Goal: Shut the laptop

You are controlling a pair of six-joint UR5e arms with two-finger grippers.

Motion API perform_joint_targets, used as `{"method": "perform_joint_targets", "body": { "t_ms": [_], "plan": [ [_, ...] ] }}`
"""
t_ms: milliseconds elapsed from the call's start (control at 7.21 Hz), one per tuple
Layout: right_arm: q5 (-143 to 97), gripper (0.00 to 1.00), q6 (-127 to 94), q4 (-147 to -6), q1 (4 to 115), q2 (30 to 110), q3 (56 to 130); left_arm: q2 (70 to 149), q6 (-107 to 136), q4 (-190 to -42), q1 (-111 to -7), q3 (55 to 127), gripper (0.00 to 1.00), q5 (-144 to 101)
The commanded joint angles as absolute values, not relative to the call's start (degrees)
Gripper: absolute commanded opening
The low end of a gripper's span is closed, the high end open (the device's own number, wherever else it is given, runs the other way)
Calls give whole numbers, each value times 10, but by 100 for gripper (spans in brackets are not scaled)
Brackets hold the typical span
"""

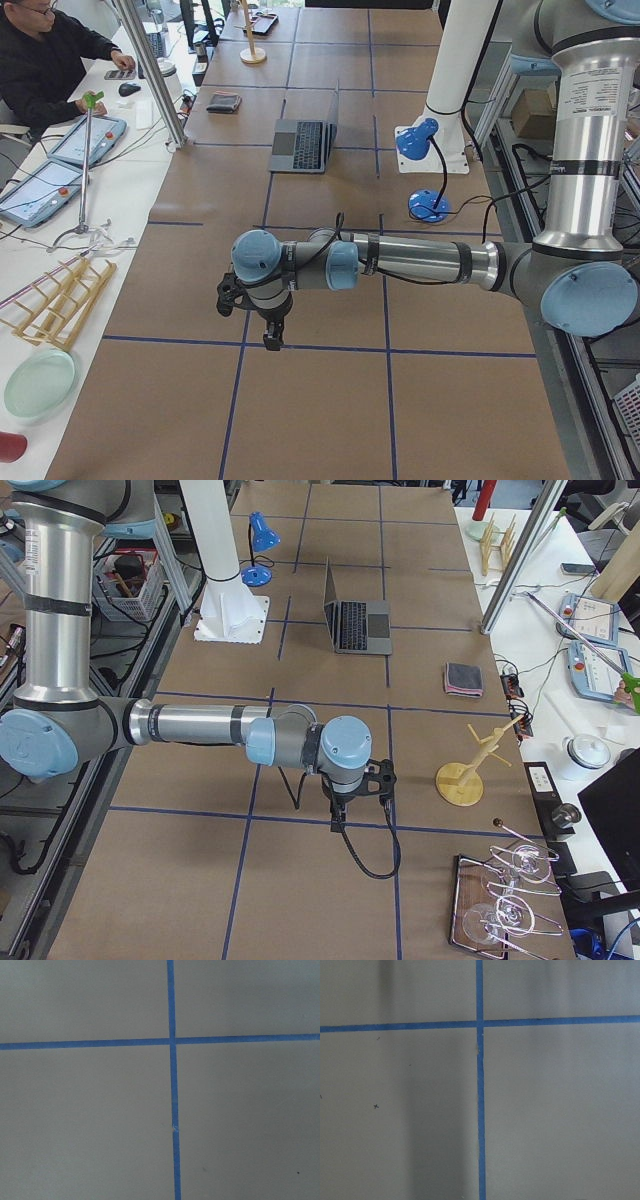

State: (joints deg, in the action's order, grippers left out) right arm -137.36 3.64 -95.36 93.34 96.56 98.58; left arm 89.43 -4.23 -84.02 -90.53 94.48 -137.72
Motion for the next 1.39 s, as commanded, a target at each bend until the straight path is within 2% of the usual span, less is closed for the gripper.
{"method": "perform_joint_targets", "body": {
  "t_ms": [0, 693, 970, 1248],
  "plan": [
    [-1374, 100, 36, -954, 933, 965, 988, 896, -42, -840, -905, 945, 100, -1377],
    [-1380, 100, 35, -954, 933, 962, 1003, 909, -36, -832, -905, 961, 100, -1379],
    [-1380, 100, 34, -954, 933, 963, 1006, 912, 45, -828, -902, 1016, 100, -1380],
    [-1383, 100, 33, -954, 933, 962, 1009, 912, 135, -795, -863, 1108, 100, -1381]
  ]
}}
